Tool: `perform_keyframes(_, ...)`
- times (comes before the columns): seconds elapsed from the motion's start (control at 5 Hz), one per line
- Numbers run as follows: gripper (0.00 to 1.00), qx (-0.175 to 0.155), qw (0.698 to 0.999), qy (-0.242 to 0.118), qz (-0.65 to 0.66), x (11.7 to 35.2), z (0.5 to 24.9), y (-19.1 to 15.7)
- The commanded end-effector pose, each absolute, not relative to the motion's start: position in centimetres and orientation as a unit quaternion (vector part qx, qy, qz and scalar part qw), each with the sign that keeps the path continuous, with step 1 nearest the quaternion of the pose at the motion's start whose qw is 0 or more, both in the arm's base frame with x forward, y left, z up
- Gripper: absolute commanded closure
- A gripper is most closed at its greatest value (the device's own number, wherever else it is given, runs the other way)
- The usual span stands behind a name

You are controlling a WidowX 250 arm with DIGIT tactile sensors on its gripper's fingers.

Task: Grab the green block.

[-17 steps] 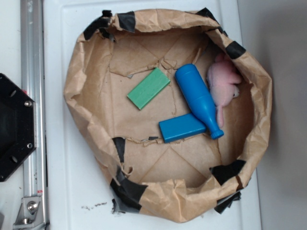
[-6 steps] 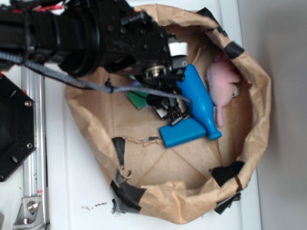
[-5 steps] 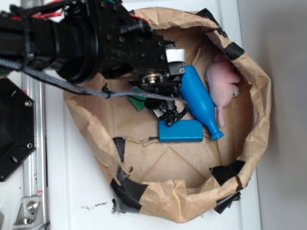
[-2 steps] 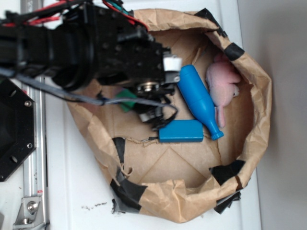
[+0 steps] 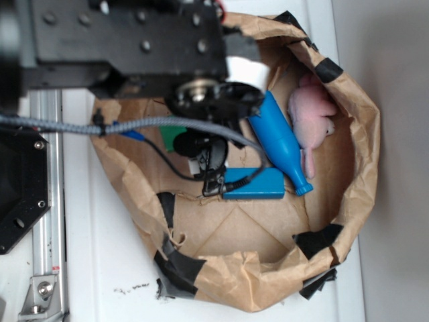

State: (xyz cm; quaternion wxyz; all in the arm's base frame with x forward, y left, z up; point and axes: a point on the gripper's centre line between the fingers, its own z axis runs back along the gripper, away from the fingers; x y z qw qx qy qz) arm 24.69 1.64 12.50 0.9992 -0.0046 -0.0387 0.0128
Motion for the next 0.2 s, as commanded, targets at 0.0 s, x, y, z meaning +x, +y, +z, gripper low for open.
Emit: perform_keyframes(0.0, 1.0, 0.012, 0.996, -0.071, -0.058, 26.29, 17.62, 1.06)
